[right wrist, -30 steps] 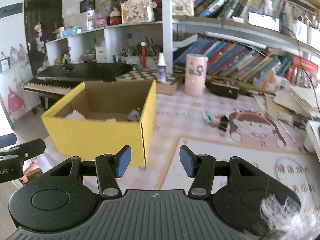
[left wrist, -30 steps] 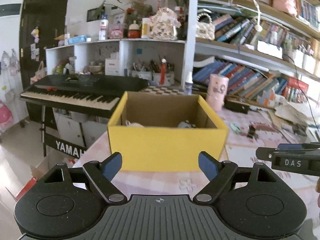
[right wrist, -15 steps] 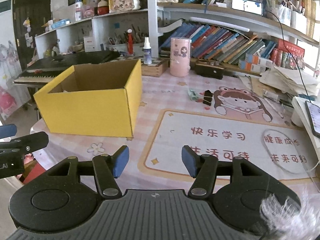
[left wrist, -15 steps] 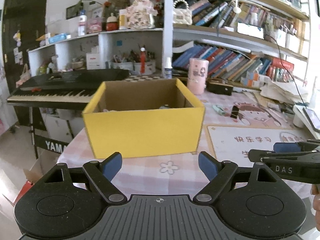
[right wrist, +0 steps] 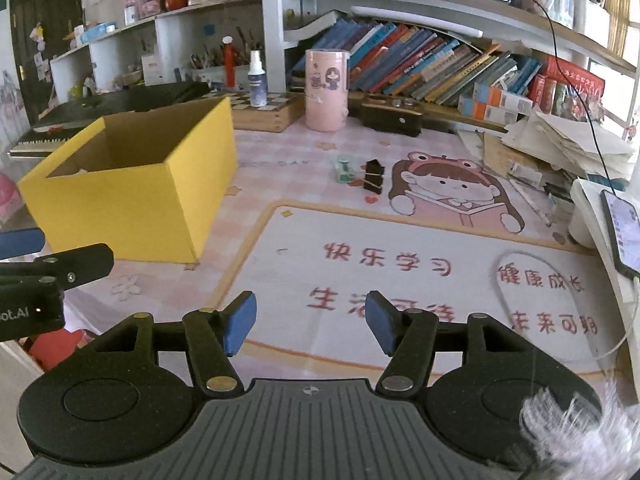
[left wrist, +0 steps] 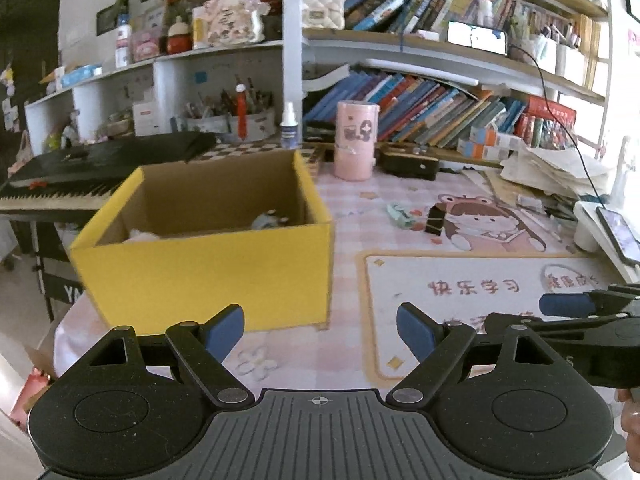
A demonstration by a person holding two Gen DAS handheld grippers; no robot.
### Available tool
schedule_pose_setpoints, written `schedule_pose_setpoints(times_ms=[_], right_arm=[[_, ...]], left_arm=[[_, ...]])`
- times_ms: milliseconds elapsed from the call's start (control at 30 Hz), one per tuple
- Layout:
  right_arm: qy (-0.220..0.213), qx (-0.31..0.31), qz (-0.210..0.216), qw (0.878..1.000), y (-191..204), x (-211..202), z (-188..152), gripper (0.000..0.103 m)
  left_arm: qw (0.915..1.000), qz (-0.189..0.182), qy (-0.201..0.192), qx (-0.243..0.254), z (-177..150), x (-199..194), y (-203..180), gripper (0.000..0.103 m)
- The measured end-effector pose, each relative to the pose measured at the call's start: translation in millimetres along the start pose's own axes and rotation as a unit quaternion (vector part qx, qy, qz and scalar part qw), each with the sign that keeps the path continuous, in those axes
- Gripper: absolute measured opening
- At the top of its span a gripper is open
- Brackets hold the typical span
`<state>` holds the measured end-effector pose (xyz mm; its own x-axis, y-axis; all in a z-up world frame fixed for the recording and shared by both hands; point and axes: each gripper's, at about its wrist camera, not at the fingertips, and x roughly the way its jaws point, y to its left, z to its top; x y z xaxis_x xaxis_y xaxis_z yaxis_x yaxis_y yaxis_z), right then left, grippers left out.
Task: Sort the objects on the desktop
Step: 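Withdraw both grippers from the box and move toward the clips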
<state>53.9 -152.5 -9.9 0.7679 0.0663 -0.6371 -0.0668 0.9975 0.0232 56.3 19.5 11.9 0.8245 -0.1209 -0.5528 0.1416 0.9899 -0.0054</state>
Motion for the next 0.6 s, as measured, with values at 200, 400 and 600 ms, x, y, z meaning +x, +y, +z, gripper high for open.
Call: schedule_pose_setpoints(times_ms=[200,400,600], right_arm=[[0.009,-0.005,0.008,1.000,-32,16,15,0.059],[0.018,-0.008,0.020,1.000,-62,36,27,0.059],[0.028,-0.011,0.033,0.999,-88,52,36,0.059]], left_arm=[[1.0000,0.009,0.003,-0.001,12,19,-29,0.086],[0.9997,0.020,0.011,-0.005,22,38,-52,0.086],[0.9993,0.031,0.019,-0.007,28,53,-74,0.086]])
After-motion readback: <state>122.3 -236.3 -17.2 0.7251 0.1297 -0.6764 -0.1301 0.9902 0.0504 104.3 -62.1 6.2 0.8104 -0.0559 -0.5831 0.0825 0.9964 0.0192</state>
